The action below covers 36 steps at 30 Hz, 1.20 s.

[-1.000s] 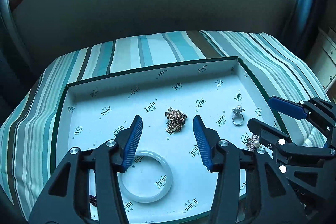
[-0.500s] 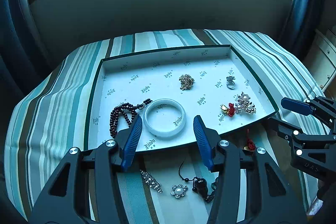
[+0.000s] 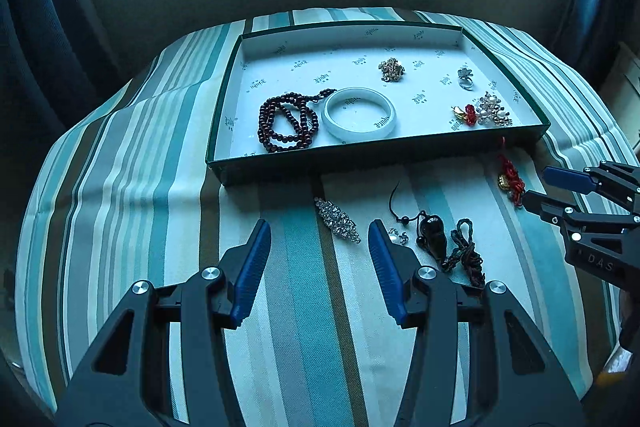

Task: Organize jewelry
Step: 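Withdraw both grippers and move the right gripper over the red tassel charm, then grasp the red tassel charm with the right gripper while the left gripper grasps the pearl flower brooch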

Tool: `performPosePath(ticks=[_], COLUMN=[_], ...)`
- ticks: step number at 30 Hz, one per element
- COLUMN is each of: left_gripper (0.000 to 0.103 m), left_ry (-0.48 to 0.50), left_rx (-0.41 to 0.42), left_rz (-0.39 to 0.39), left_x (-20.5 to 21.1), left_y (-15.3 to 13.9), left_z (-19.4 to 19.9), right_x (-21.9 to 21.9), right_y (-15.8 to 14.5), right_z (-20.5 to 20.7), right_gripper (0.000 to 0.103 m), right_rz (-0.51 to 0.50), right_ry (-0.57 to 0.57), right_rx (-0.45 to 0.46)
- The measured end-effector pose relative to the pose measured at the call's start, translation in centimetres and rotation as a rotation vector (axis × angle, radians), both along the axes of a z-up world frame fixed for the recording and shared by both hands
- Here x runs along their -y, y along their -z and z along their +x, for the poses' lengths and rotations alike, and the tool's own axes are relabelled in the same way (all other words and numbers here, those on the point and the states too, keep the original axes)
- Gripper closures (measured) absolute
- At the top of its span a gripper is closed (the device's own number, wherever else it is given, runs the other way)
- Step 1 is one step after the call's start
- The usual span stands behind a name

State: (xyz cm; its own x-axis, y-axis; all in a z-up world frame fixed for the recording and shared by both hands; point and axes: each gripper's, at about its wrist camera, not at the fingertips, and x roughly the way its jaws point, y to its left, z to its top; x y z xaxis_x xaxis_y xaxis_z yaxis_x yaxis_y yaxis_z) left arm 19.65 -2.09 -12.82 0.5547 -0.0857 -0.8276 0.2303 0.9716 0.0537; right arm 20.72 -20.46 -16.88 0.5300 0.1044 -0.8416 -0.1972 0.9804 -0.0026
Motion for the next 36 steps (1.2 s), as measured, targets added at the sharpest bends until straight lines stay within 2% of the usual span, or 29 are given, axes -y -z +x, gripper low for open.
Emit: performPosePath(ticks=[4, 6, 11, 16, 36], left_gripper=[0.053, 0.053, 0.053, 0.053, 0.055], left_ry=[-0.015, -0.018, -0.017, -0.012, 0.054], left_rx=[-0.011, -0.012, -0.020, -0.025, -0.064], left_rz=[-0.003, -0.003, -0.005, -0.009, -0.011], left_x=[-0.5, -0.6, -0.5, -0.4, 2.8], left_y=[0.4, 0.5, 0.8, 0.9, 2.0], left_z=[0.0, 0.0, 0.1, 0.2, 0.2], right_x=[-0.5, -0.7, -0.8, -0.9, 0.6], right_y=[0.4, 0.6, 1.0, 1.2, 0.7], right_z=[0.9, 1.3, 1.8, 1.7, 0.5], right_gripper=[0.064, 0.068, 0.068, 0.081, 0.082], right_rz=[-0.002, -0.002, -0.003, 0.012, -0.001], right_ry=[-0.009, -0.015, -0.019, -0.037, -0.021], right_rx=[-0.004, -0.007, -0.021, -0.031, -0.029])
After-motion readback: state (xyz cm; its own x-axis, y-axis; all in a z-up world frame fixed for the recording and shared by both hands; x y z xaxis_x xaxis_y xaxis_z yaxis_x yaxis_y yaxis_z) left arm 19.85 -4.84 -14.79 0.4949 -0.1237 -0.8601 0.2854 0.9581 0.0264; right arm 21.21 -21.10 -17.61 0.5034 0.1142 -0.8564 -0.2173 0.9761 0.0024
